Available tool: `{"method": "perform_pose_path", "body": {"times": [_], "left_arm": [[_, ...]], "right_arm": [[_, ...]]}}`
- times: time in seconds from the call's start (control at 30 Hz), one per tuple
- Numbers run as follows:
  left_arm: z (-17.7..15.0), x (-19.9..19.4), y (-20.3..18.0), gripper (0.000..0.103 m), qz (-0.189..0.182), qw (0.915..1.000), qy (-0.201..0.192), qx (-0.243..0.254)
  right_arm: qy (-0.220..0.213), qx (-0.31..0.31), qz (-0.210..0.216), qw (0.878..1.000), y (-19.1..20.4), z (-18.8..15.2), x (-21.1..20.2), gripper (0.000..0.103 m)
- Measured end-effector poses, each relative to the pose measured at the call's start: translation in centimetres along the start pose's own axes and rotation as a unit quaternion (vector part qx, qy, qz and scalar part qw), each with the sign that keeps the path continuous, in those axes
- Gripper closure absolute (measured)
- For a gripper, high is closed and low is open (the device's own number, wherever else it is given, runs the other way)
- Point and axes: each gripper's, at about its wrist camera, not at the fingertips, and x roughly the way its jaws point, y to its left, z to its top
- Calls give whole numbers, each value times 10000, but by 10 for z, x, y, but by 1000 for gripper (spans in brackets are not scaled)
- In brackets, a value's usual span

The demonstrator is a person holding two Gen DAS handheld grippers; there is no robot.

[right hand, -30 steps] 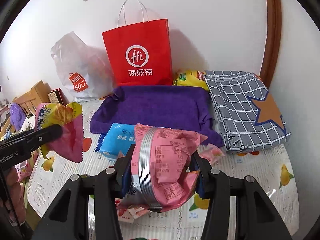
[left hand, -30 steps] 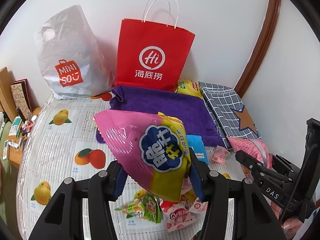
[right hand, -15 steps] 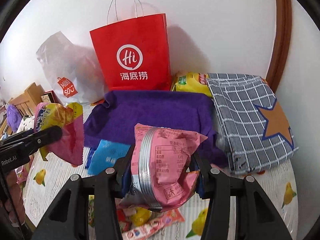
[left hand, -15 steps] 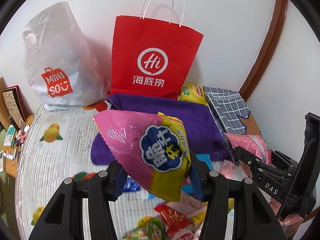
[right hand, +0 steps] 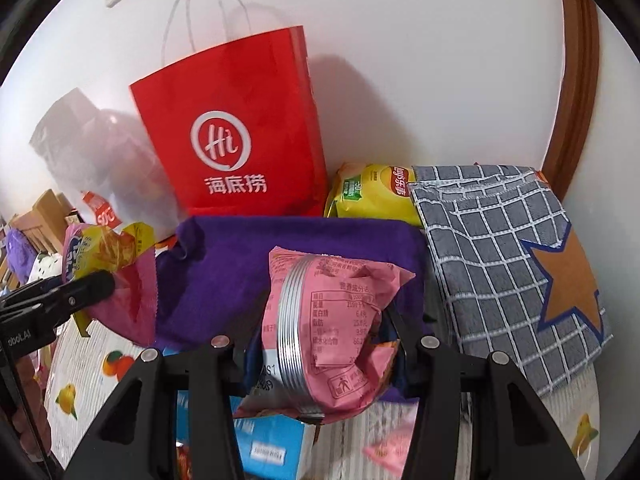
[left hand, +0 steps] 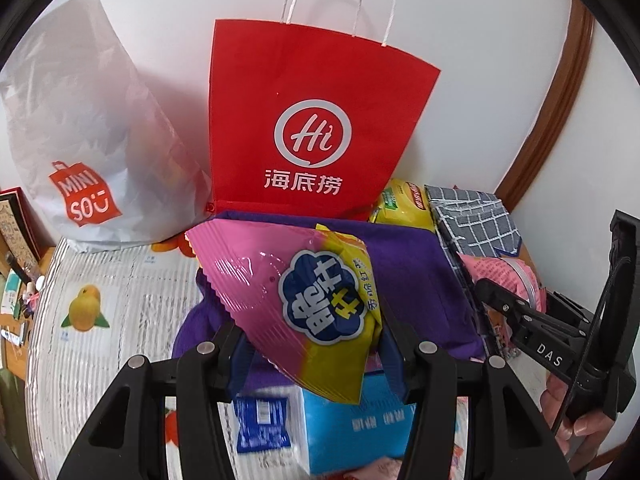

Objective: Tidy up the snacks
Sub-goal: 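Carry the pink pack and the chip bag over the purple towel with both grippers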

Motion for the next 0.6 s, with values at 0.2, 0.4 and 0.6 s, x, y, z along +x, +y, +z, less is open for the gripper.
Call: {"method": "perform_pose_path", "body": {"times": [0.2, 0.4, 0.6], "left_arm": [[10, 25, 7, 51, 8, 10000, 59, -70], [18, 56, 15, 51, 31, 9997, 203, -147], [23, 81, 26, 51, -12, 9991, 349, -240]], "right_arm": [[88, -17, 25, 10000, -6, 11, 30, 54], [203, -30, 6, 9998, -13, 19, 58, 54], [383, -18, -21, 9993, -20, 18, 83, 54]]}}
